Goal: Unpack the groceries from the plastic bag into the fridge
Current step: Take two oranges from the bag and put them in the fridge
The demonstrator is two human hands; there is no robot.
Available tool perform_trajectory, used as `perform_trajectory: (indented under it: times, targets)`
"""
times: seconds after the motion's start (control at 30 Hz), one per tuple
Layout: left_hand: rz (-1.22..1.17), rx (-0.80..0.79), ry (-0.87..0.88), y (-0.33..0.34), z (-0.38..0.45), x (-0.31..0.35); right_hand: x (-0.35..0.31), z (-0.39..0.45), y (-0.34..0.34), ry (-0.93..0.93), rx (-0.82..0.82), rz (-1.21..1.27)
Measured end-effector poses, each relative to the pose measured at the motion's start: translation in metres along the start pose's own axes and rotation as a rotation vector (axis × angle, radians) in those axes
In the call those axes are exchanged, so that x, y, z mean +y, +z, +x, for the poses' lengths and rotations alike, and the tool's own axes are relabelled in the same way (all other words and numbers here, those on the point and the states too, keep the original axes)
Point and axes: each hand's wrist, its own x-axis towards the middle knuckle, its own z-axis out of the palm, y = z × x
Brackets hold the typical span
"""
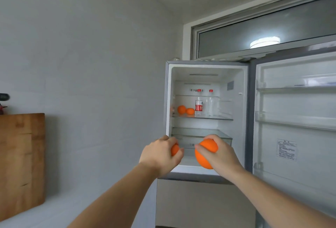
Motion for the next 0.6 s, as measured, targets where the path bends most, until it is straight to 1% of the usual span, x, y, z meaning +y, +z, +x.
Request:
perform_trajectory:
  times: [0.27,0.43,0.6]
  targets:
    - [-0.015,-0.004,0.016,0.046,0.057,-0.017,0.051,0.063,0.006,0.005,-0.004,0.025]
    - [0.033,-0.032,-0.001,0.099,0.104,-0.026,0.097,0.124,0.015,-0.004,0.012,0.13]
    - [0.029,-0.053,-0.048,0.156,0.179,-0.027,0.161,0.202,0.031,0.0,0.023,0.149]
